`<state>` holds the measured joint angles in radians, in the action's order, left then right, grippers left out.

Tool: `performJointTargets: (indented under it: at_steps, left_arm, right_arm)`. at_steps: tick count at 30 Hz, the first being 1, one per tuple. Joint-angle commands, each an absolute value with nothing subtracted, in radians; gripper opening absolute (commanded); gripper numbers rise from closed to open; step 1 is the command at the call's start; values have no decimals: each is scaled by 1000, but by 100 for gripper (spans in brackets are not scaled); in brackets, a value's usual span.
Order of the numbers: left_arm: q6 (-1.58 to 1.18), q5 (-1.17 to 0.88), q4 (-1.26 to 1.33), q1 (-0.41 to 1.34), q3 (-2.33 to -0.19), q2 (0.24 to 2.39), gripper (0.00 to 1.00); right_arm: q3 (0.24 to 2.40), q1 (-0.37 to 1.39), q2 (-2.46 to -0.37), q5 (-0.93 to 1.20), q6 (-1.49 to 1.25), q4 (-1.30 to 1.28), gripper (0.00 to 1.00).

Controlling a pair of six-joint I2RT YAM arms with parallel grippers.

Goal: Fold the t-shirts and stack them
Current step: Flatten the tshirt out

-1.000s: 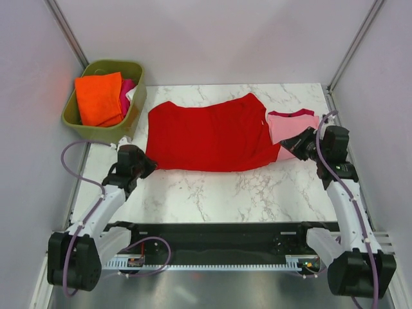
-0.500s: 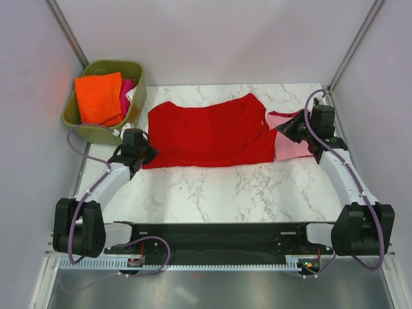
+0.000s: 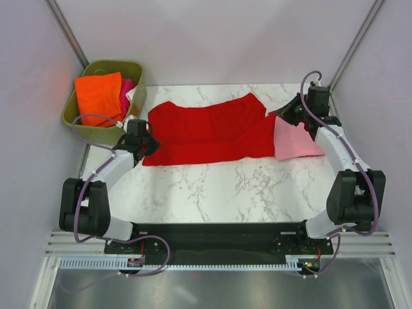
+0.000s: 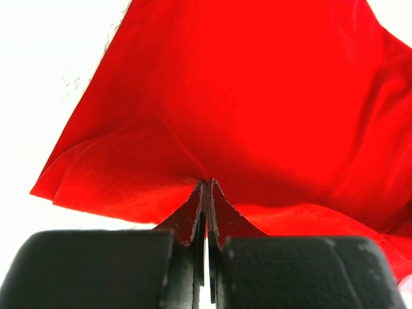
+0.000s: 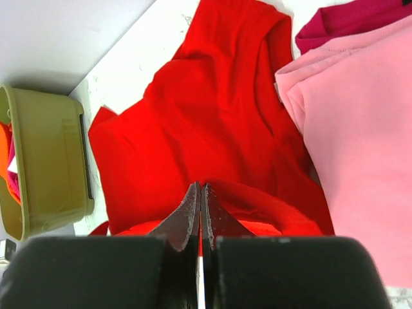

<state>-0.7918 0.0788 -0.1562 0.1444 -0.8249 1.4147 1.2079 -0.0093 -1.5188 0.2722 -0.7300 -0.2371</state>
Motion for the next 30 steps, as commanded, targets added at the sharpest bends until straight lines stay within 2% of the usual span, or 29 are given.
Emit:
performJointTargets:
  at_steps: [1,11,12,14,15,16,18,19,23,26,27,29,30]
  left_arm:
    - [-795,109,-120,144,-888,1462,2]
    - [-834,161,-130,146,-923,1522,2]
    - [-838,158,-129,146,-923,1528,2]
    - [-842,155,-133,146,-920,1537,4]
    - [-844,149,-133,146,-920,1536,10]
    - [-842,141,-132,144,-917,1532,25]
    - [-825,127,-127,146,-901,1500,38]
    - [-818,127,-127,146,-891,1484,46]
    - [-789,126,-130,146,-836,1392,53]
    - [-788,98,-135,147,-787,1315,53]
    - [-795,81,-132,147,-773,1299,53]
    - [-802,63,-130,149,-732,1260,52]
    - [-807,57,-127,149,-718,1250,52]
  right_arm:
    - [1285,-8,-1563,265,-739,-202,0]
    - [1451,29,-1723,271,-761,-204,0]
    - [1480,34,-1750,281,-759,-204,5]
    - [1505,47,-1778,307,-741,-212,23]
    - [1517,52,-1795,307,-733,-218,47]
    - [1517,57,-1795,299,-709,-231,56]
    - [1470,66,-1763,238,-683,-264,64]
    - [1439,66,-1744,215,-672,-264,64]
    - [1283,66,-1646,117,-611,-264,58]
    - [1157,64,-1585,55,-594,-252,46]
    - [1103,64,-1565,42,-591,-249,37]
    - [1059,64,-1557,14,-592,-223,27]
    - [1034,63,-1563,12,-595,-219,16]
